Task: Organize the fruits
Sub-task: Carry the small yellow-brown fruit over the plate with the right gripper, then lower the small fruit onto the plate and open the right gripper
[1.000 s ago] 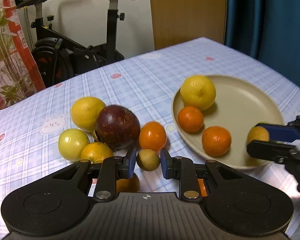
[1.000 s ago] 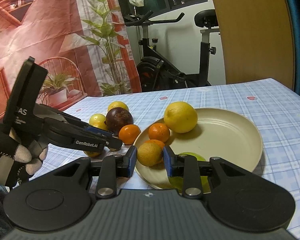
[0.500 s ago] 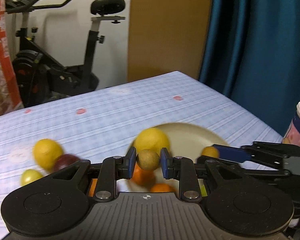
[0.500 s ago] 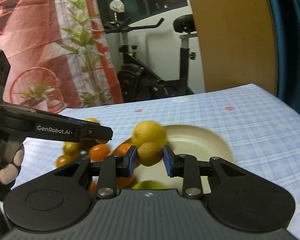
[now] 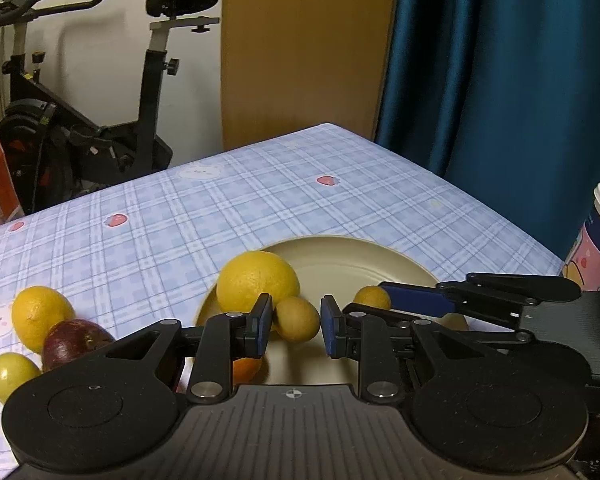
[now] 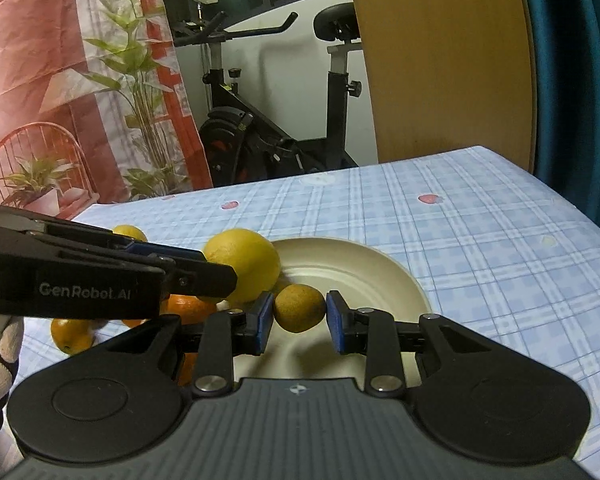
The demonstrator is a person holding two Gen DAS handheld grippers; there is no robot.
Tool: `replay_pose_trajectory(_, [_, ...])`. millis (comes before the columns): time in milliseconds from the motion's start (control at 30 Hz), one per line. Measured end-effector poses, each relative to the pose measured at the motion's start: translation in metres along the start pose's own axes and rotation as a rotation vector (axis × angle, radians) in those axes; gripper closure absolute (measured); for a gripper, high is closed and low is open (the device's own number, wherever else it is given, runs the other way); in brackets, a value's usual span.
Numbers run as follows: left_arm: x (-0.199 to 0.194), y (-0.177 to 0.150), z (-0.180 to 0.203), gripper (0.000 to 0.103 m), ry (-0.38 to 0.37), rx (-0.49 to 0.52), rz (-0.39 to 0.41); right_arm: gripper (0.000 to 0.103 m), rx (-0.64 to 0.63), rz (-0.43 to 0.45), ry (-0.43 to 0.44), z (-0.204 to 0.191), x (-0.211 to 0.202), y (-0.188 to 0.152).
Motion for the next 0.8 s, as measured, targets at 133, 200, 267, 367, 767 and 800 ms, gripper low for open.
replay_pose_trajectory(133, [0.002,0.001,0.002,0.075,-0.006,0.005,0.001,0.072,0.008,-0.006,-0.006,0.001,0.003,-0.001])
replay_pose_trajectory(200, [0.000,0.001,0.002,0.075,-0.006,0.007,0.001,0.072,0.011,-0.009,-0.010,0.002,0.004,-0.002])
replay_pose_trajectory(267, [0.000,0.000,0.002,0.075,-0.008,0.007,0.000,0.072,0.016,-0.011,-0.016,0.002,0.006,-0.001])
replay_pose_trajectory(367, [-0.001,0.000,0.002,0.075,-0.006,0.004,0.000,0.072,0.024,-0.012,-0.023,0.004,0.007,-0.002])
replay_pose_trajectory(767, [-0.010,0.002,-0.004,0.065,0.010,-0.032,0.007,0.064,0.028,0.024,-0.047,0.008,-0.001,-0.004])
replay_pose_trajectory(800, [-0.013,0.002,-0.005,0.065,0.009,-0.036,0.011,0.064,0.029,0.024,-0.048,0.008,-0.002,-0.004])
Point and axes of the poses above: each gripper's, at about its wrist camera, not at the fingertips, and x roughly the way its jaws point, z to its right, y to its top, the point moved 5 cm from there along x, roughly the way its jaws point, and after that the axes turned 13 degrees about -y, right-handed, at the moved point
